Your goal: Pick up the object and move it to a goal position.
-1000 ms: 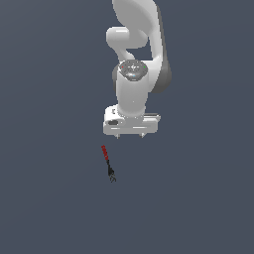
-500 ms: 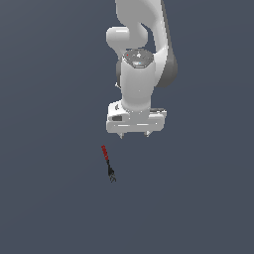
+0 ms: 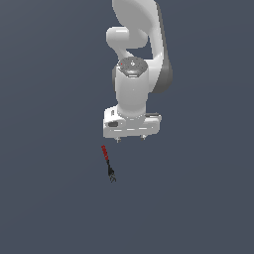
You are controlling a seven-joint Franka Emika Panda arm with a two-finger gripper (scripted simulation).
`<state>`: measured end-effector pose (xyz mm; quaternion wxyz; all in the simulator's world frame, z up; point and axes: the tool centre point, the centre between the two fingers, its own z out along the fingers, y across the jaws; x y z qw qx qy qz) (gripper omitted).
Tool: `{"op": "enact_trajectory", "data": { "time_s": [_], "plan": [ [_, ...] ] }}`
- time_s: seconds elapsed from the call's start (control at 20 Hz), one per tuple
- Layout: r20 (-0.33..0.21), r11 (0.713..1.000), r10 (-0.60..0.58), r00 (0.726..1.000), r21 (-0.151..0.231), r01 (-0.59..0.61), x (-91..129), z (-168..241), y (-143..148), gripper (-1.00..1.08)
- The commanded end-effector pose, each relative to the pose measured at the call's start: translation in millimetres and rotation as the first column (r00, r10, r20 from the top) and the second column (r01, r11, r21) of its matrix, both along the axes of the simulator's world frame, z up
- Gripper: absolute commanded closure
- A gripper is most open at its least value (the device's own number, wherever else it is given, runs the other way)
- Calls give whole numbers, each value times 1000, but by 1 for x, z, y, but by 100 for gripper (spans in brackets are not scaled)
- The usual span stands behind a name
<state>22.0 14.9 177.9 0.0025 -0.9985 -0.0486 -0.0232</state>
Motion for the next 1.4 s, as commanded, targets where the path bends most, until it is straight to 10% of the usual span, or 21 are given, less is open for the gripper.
{"op": "enact_trajectory", "data": {
  "time_s": [0.0,1.35],
  "plan": [
    [-4,1000,19,1000,-3,-20,3,-9,-9,-92],
    [-47,968,252,967,-7,-253,23,-121,-108,-92]
  ]
}}
